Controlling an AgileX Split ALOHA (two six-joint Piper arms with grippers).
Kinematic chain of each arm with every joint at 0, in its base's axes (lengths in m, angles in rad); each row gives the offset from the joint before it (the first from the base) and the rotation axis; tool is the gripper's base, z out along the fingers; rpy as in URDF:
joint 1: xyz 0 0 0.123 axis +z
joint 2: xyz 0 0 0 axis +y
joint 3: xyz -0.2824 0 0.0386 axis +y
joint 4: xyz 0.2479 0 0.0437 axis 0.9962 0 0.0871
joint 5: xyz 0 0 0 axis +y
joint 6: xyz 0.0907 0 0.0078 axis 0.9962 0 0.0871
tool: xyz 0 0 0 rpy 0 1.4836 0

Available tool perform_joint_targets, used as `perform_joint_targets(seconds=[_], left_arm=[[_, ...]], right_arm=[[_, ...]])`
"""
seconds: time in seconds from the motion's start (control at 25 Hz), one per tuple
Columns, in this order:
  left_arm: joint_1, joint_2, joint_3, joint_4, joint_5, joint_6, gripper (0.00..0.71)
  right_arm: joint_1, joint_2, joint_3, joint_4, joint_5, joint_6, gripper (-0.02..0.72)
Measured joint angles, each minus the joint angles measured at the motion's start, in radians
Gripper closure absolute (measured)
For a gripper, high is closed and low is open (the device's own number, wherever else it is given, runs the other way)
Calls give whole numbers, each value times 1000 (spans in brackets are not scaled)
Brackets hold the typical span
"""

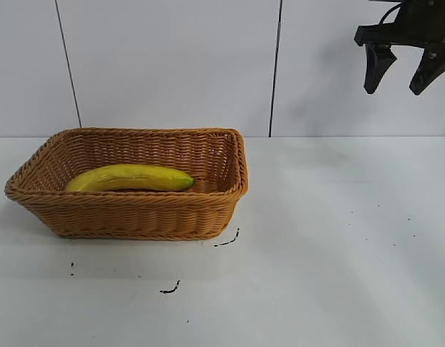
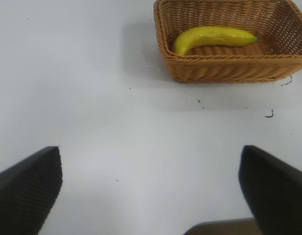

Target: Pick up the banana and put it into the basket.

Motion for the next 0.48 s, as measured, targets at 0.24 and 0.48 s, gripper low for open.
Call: perform_joint_targets(seconds=[0.24,0.48], left_arm=[[0,0,0,0,0,0,15],[0,0,0,0,0,0,15]], right_arm=[[15,-30,10,24,0,-2,173],[21,-165,223,31,-1,-1,173]])
